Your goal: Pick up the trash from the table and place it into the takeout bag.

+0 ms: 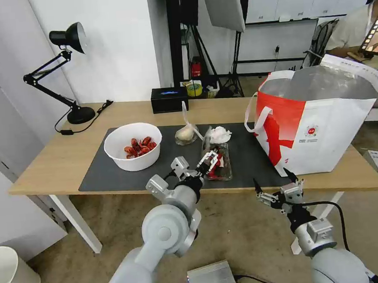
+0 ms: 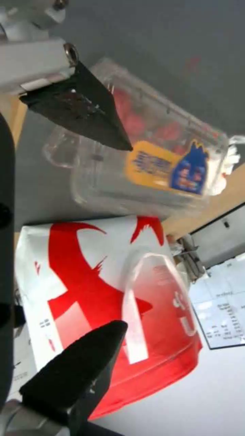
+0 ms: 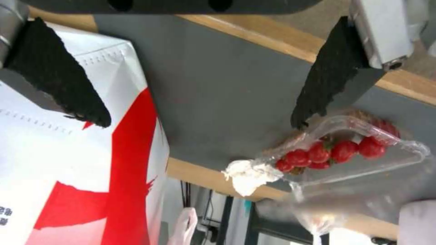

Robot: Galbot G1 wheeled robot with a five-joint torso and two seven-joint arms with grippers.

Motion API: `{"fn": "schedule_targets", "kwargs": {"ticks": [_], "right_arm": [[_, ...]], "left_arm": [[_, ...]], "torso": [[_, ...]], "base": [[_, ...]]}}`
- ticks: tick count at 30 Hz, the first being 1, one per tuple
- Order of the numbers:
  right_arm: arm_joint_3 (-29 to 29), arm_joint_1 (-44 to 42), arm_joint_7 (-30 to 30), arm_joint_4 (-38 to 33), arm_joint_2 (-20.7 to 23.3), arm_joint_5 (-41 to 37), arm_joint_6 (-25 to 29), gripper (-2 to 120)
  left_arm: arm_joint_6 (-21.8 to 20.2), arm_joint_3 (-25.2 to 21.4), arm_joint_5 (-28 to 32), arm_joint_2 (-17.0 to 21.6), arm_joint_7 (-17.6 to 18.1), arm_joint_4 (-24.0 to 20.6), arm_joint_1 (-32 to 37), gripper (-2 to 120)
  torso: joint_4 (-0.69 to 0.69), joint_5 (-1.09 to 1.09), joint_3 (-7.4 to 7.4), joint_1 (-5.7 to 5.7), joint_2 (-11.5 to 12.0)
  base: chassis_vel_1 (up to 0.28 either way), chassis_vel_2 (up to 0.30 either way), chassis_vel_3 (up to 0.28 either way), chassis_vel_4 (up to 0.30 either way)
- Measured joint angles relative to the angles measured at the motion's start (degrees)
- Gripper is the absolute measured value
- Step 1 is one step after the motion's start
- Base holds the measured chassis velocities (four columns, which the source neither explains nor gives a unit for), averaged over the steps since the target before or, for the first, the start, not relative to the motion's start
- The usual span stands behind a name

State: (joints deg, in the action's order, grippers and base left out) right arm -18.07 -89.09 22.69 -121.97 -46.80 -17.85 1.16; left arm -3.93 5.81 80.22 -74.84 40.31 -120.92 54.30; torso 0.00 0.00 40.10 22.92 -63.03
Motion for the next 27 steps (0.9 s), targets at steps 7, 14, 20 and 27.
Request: {"fn": "schedule_targets", "kwargs": {"ticks": [7,14,20,27], "right_arm": [[-1.1,-0.8,0.0,-0.5,0.2,0.0,0.1,100],[-1.1,-0.8,0.1,-0.9,0.1,-0.1,0.2,100],[-1.5,-1.1,0.2,-1.4,0.2,-0.1,0.2,100],[-2.3,-2.0,0.2,-2.1,0.0,-0.1,0.2,100]], "left_arm": [[-0.1,1.1,-0.3,-0.4,0.3,0.5,-0.1,100],[-0.4,0.9,-0.3,0.7,0.5,0.9,-1.5,100],[-4.6,-0.1,1.4,4.2,2.7,2.6,-6.4,100],[-6.5,1.1,3.1,9.1,2.7,3.7,-12.0,88]], "torso": [[0.0,0.0,0.0,0.0,0.0],[0.0,0.0,0.0,0.0,0.0],[0.0,0.0,0.0,0.0,0.0],[-0.01,-0.01,0.0,0.0,0.0]], "base": [[0.0,0.0,0.0,0.0],[0.0,0.0,0.0,0.0],[0.0,0.0,0.0,0.0],[0.0,0.0,0.0,0.0]]}}
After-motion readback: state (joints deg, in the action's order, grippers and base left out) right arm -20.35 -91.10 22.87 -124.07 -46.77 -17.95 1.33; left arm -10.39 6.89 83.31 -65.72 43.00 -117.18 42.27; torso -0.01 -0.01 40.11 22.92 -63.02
